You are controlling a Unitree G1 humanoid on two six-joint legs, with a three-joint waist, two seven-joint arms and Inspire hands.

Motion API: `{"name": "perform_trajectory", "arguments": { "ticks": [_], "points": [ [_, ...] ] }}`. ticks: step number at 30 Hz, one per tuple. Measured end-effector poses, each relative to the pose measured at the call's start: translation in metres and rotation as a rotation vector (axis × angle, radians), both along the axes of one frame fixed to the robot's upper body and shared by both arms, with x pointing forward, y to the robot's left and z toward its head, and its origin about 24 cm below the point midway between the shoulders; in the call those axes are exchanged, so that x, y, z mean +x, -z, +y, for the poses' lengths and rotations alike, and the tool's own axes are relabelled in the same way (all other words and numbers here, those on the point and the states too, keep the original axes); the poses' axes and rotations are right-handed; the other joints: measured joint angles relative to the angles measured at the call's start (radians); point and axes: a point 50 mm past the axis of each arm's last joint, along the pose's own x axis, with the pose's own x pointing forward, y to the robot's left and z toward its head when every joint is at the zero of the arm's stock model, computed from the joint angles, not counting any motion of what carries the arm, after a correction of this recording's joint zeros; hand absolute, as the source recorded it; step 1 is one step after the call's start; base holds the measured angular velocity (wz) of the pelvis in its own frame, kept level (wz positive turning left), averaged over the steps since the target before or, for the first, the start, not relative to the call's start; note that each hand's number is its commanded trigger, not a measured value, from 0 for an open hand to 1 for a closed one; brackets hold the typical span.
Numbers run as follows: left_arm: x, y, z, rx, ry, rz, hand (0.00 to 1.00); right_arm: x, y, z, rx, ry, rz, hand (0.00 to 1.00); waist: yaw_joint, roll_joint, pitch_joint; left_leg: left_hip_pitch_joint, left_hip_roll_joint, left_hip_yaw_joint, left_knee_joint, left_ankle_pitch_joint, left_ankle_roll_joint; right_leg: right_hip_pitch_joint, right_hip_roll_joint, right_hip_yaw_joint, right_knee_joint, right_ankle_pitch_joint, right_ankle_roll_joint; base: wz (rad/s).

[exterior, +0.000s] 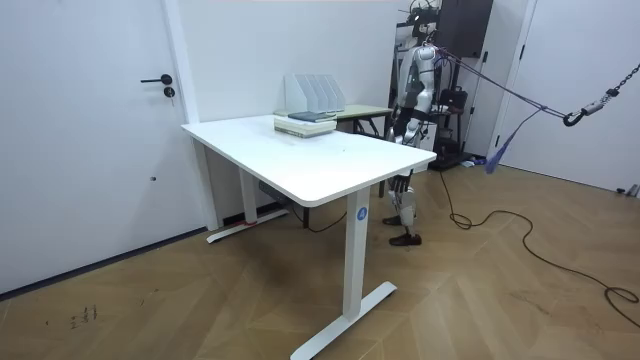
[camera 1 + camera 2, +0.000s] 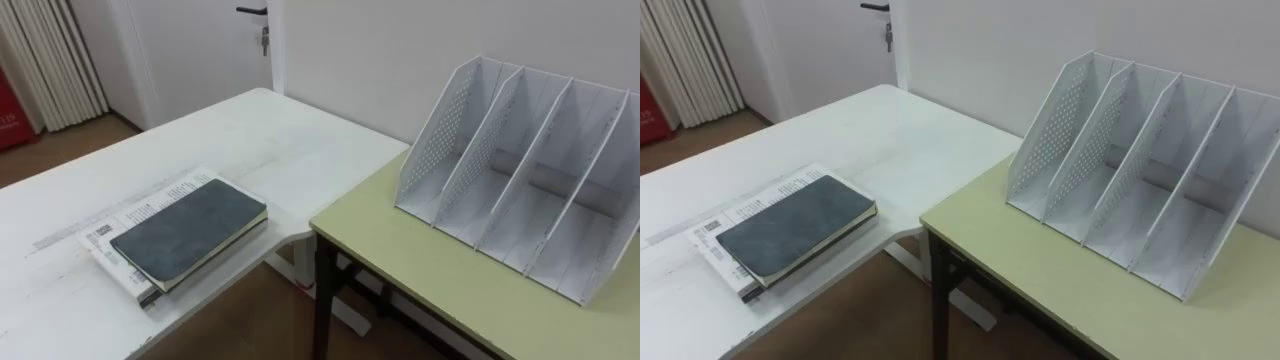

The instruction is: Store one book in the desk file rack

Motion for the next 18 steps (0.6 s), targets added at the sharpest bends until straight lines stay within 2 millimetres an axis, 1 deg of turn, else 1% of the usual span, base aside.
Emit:
{"name": "perform_trajectory", "arguments": {
  "ticks": [10,18],
  "points": [
    [-0.0013,0.0002,-0.0003,-0.003,0.001,0.006,0.0,-0.0001,0.0001,0.0003,0.001,0.002,0.001,0.0,0.0,-0.001,-0.0006,0.004,0.0,0.0,0.001,0.0,0.0,0.002,0.0,0.0,0.003,0.0,0.0,0.0],
    [0.0017,-0.0001,-0.0007,0.001,0.008,-0.009,0.0,0.0031,0.0,0.0001,-0.003,0.002,-0.011,0.0,-0.003,0.003,-0.0018,0.004,0.0,-0.001,0.002,0.0,0.0,0.002,0.0,0.0,0.004,0.0,0.0,0.0]
  ]
}}
